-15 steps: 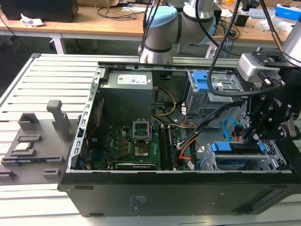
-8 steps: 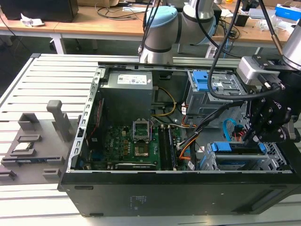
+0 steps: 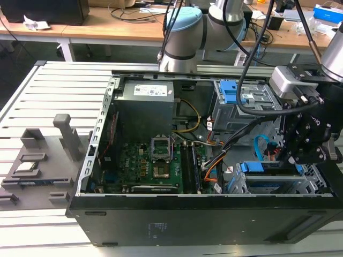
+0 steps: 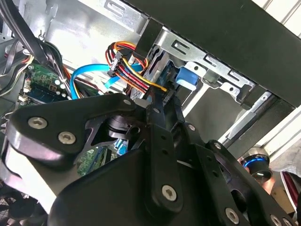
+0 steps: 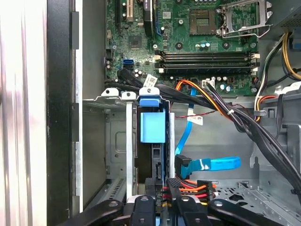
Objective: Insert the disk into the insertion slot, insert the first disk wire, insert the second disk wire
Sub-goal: 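Insert the first disk wire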
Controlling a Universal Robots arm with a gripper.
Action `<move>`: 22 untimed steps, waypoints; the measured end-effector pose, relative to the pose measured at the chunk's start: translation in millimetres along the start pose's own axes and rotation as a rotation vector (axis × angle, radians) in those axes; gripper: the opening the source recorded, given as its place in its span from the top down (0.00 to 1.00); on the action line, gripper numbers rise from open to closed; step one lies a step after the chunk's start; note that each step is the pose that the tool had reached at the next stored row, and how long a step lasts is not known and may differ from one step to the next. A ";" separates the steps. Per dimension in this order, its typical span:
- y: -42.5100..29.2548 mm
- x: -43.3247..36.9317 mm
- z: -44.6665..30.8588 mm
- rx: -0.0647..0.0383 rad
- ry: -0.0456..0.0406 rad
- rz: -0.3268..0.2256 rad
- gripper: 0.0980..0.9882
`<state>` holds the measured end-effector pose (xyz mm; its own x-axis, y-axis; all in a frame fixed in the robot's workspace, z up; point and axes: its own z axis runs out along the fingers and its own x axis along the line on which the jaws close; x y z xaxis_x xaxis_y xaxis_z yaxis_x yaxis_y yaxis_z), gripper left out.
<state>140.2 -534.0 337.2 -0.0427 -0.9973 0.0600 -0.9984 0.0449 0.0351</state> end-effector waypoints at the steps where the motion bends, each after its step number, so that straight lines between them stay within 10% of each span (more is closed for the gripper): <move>1: 0.1 0.2 -3.8 0.000 -0.0001 0.000 0.83; 11: 2.2 0.0 -58.3 0.000 -0.0002 0.000 0.99; 22: 2.4 0.4 -63.6 0.000 -0.0061 0.000 0.99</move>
<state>140.2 -530.5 400.8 -0.0427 -0.9976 0.0539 -0.9984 0.0446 0.0354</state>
